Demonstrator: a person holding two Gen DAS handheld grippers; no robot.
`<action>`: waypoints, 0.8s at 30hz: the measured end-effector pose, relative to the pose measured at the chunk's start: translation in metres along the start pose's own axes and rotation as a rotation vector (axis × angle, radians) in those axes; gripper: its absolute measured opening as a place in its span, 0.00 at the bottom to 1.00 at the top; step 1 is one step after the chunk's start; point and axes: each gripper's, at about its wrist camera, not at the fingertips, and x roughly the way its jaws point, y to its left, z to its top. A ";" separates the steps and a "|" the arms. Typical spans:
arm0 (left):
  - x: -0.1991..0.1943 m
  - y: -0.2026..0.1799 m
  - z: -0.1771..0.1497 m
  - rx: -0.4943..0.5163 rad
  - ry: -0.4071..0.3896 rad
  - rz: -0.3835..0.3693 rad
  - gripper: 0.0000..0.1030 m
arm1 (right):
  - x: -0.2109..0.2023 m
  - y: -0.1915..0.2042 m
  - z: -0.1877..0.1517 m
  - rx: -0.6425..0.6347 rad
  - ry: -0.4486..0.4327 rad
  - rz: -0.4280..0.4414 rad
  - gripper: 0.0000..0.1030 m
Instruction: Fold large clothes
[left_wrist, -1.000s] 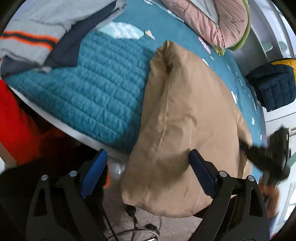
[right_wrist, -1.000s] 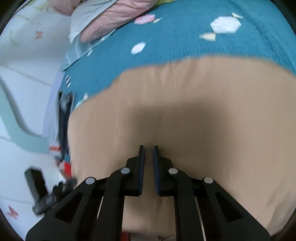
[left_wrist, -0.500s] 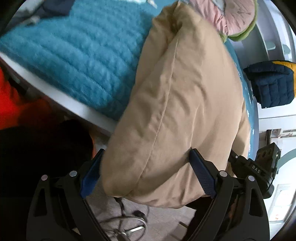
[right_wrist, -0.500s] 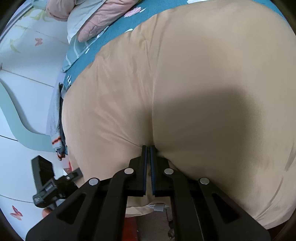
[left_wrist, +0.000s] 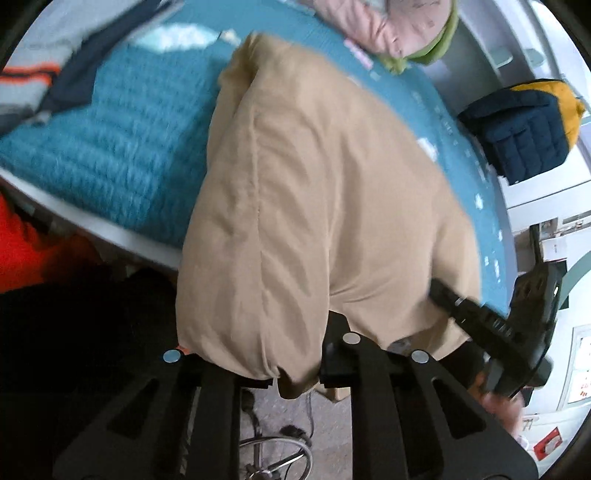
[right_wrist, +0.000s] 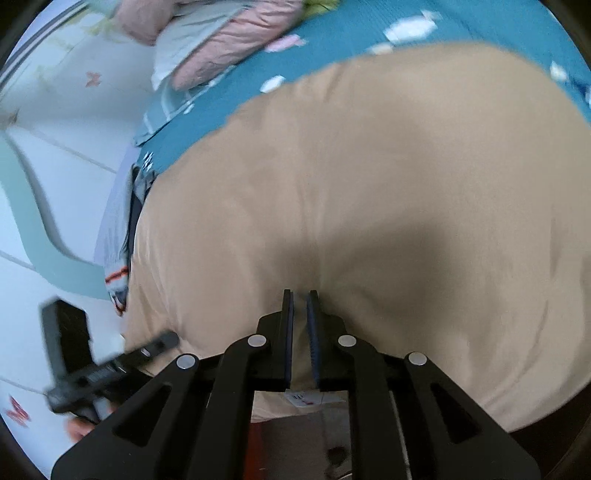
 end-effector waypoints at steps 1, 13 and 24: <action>-0.005 -0.004 0.002 0.008 -0.010 -0.006 0.14 | -0.002 0.007 -0.003 -0.022 -0.008 -0.003 0.09; -0.032 -0.072 0.030 0.108 -0.013 -0.007 0.14 | -0.036 0.096 -0.038 -0.374 -0.159 0.046 0.46; -0.038 -0.097 0.041 0.101 0.017 -0.052 0.14 | -0.023 0.121 -0.047 -0.520 -0.247 -0.033 0.68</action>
